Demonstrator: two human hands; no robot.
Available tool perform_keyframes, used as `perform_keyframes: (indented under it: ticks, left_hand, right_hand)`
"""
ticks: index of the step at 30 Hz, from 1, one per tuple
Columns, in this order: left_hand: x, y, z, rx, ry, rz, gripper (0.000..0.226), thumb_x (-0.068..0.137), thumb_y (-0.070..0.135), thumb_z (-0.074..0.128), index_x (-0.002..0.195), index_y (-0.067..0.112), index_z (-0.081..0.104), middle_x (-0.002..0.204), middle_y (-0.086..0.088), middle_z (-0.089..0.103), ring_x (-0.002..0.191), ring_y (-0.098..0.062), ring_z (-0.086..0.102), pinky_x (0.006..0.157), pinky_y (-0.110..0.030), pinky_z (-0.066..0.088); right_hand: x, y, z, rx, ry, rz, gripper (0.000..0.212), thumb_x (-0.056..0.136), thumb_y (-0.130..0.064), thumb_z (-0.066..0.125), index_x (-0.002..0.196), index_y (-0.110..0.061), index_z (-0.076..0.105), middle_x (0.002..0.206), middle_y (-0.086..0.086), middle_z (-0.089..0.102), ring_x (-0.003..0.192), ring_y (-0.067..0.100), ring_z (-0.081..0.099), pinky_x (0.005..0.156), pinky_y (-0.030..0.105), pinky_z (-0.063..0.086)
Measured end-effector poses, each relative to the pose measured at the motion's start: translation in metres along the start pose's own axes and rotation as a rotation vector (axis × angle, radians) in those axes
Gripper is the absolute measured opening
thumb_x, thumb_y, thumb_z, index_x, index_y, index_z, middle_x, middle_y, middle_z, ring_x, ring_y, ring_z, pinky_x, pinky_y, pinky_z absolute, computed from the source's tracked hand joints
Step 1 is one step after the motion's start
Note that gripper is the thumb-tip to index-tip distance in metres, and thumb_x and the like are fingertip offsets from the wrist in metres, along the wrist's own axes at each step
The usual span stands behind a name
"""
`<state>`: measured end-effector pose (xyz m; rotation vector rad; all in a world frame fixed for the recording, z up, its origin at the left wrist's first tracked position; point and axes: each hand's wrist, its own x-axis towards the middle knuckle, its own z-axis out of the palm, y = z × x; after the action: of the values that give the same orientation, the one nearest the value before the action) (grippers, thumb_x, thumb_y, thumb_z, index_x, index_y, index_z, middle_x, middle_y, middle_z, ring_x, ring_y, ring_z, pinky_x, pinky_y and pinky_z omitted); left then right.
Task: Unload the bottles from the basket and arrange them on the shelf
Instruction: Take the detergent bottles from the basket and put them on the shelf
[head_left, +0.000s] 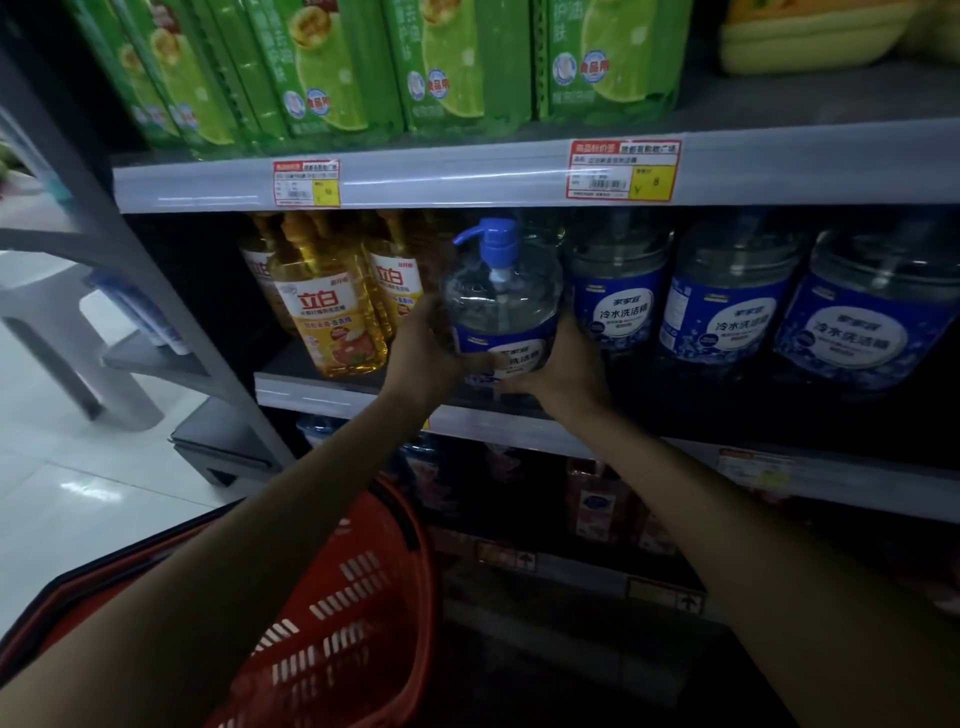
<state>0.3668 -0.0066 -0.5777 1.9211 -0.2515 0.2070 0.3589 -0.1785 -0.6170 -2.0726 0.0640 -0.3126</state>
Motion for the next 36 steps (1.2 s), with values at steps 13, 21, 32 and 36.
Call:
perform_keyframes:
  ticks: [13,21,32,36]
  left_hand:
    - [0.001,0.001,0.013,-0.022,-0.045,-0.007,0.092,0.051,0.027,0.099,0.132,0.013,0.058,0.127,0.002,0.071,0.115,-0.014,0.069,0.09,-0.045,0.062]
    - [0.003,0.005,0.038,-0.095,-0.08,-0.039,0.082,0.062,0.009,0.096,0.135,0.011,0.059,0.125,-0.001,0.072,0.112,-0.012,0.07,0.087,-0.037,0.063]
    - [0.005,0.003,0.025,-0.08,-0.062,-0.028,0.06,0.067,0.003,0.091,0.121,0.014,0.066,0.111,0.003,0.074,0.094,0.002,0.072,0.077,-0.023,0.061]
    - [0.009,-0.001,0.012,-0.063,-0.068,-0.054,0.065,0.069,0.003,0.091,0.128,0.008,0.065,0.117,-0.001,0.075,0.095,0.001,0.073,0.074,-0.02,0.06]
  right_hand:
    - [-0.006,0.01,-0.008,-0.062,0.096,0.024,0.118,0.053,-0.031,0.101,0.148,-0.007,0.035,0.143,0.023,0.052,0.13,0.041,0.052,0.109,0.054,0.044]
    - [-0.002,0.021,-0.034,-0.102,0.059,0.064,0.104,0.056,-0.03,0.099,0.141,-0.011,0.042,0.133,0.016,0.058,0.121,0.035,0.058,0.102,0.049,0.05]
    - [0.005,0.013,-0.018,-0.062,0.05,0.037,0.083,0.057,-0.031,0.099,0.124,-0.012,0.054,0.114,0.013,0.065,0.104,0.032,0.063,0.091,0.045,0.054]
    - [0.006,0.007,-0.008,-0.05,0.036,0.028,0.086,0.058,-0.032,0.098,0.128,-0.012,0.052,0.117,0.012,0.065,0.106,0.031,0.063,0.093,0.045,0.054]
